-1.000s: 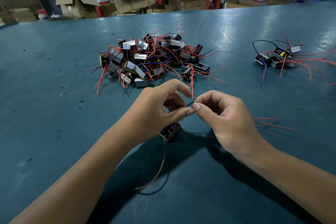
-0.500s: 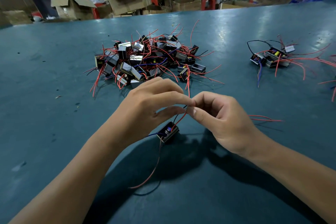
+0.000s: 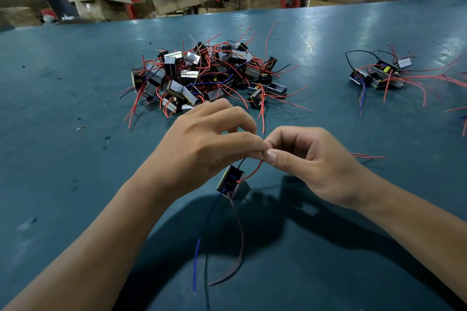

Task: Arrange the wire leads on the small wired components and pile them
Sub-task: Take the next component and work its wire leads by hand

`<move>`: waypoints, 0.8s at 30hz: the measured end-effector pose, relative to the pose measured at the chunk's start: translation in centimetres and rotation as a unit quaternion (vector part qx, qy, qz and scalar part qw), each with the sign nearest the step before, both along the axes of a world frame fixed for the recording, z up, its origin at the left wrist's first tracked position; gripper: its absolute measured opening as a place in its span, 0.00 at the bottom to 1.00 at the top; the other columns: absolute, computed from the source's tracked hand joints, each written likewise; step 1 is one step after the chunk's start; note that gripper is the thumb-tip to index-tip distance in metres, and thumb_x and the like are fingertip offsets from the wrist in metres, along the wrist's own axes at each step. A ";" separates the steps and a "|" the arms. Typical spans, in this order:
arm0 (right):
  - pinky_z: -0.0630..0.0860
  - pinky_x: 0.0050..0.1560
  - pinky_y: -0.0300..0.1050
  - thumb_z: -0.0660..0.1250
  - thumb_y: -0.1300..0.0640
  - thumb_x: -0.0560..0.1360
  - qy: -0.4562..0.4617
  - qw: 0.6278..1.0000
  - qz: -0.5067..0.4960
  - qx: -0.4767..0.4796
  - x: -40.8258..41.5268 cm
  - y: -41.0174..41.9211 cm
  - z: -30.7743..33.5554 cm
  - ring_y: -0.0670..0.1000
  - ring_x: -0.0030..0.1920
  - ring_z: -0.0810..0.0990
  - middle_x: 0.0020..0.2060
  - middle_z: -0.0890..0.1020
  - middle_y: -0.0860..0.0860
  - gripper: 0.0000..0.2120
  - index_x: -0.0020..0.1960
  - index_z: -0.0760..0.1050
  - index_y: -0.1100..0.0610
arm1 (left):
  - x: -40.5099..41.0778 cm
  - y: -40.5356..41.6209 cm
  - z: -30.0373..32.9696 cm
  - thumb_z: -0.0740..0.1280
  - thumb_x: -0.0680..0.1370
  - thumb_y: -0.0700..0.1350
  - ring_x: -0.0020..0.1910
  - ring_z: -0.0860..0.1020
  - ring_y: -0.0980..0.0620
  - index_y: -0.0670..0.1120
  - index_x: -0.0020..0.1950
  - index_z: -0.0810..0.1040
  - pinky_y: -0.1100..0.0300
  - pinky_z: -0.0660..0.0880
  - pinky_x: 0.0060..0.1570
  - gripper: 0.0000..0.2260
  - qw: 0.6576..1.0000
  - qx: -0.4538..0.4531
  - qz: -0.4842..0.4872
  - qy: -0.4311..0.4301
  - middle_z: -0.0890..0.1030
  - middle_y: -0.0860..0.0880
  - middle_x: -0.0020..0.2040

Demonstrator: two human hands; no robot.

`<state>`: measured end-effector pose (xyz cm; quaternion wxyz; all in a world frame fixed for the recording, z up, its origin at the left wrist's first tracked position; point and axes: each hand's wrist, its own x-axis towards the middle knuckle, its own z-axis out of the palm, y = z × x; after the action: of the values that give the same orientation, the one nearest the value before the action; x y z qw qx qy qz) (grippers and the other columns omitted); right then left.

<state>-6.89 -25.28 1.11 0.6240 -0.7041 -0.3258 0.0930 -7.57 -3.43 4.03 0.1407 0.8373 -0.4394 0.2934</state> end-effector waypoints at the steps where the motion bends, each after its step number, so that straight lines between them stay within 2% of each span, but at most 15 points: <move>1: 0.72 0.44 0.34 0.67 0.58 0.76 0.002 1.000 -0.001 0.007 0.0 0.0 0.0 0.43 0.39 0.75 0.37 0.80 0.44 0.02 0.45 0.78 0.56 | 0.0 -0.1 -0.1 0.70 0.80 0.44 0.40 0.74 0.44 0.44 0.51 0.86 0.48 0.72 0.38 0.06 1.000 -0.004 0.005 -0.002 0.80 0.45 0.46; 10: 0.68 0.37 0.27 0.66 0.58 0.74 0.021 0.999 0.004 0.036 -0.6 0.3 0.3 0.38 0.33 0.72 0.32 0.78 0.40 0.04 0.44 0.76 0.59 | 0.1 -0.3 -0.3 0.69 0.81 0.44 0.41 0.70 0.49 0.43 0.48 0.86 0.59 0.67 0.41 0.07 1.000 -0.030 -0.002 0.010 0.77 0.46 0.45; 15: 0.66 0.35 0.28 0.68 0.60 0.77 0.029 0.999 0.000 0.038 -0.4 0.3 0.1 0.39 0.31 0.70 0.31 0.76 0.41 0.05 0.43 0.76 0.59 | 0.0 -0.4 -0.2 0.70 0.80 0.43 0.42 0.70 0.49 0.43 0.46 0.85 0.62 0.66 0.44 0.07 0.999 -0.031 0.007 0.022 0.77 0.46 0.44; 20: 0.67 0.36 0.38 0.68 0.56 0.74 0.017 0.999 -0.029 0.029 -0.5 0.4 -0.2 0.47 0.36 0.69 0.34 0.75 0.48 0.04 0.43 0.78 0.56 | -0.2 -1.0 -0.2 0.65 0.82 0.44 0.45 0.72 0.49 0.41 0.48 0.82 0.59 0.69 0.46 0.09 0.995 -0.033 0.016 0.094 0.76 0.48 0.46; 22: 0.67 0.35 0.49 0.68 0.55 0.74 0.005 0.999 -0.048 0.018 -0.5 0.4 -0.3 0.50 0.36 0.69 0.34 0.75 0.51 0.05 0.43 0.78 0.56 | -0.4 -1.3 -0.3 0.64 0.83 0.44 0.45 0.71 0.53 0.42 0.48 0.80 0.61 0.69 0.46 0.09 0.988 -0.044 0.013 0.149 0.75 0.50 0.46; 24: 0.66 0.35 0.56 0.68 0.54 0.74 -0.016 0.997 -0.071 -0.002 -0.5 0.4 -0.4 0.52 0.36 0.68 0.33 0.74 0.55 0.06 0.43 0.78 0.56 | -0.6 -1.4 -0.3 0.63 0.83 0.45 0.43 0.70 0.58 0.43 0.47 0.78 0.63 0.68 0.44 0.09 0.978 -0.065 0.012 0.199 0.72 0.53 0.43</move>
<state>-7.34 -24.83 0.70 0.6226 -0.7280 -0.2847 0.0375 -8.16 -4.85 3.72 0.2758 0.8733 -0.3725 0.1502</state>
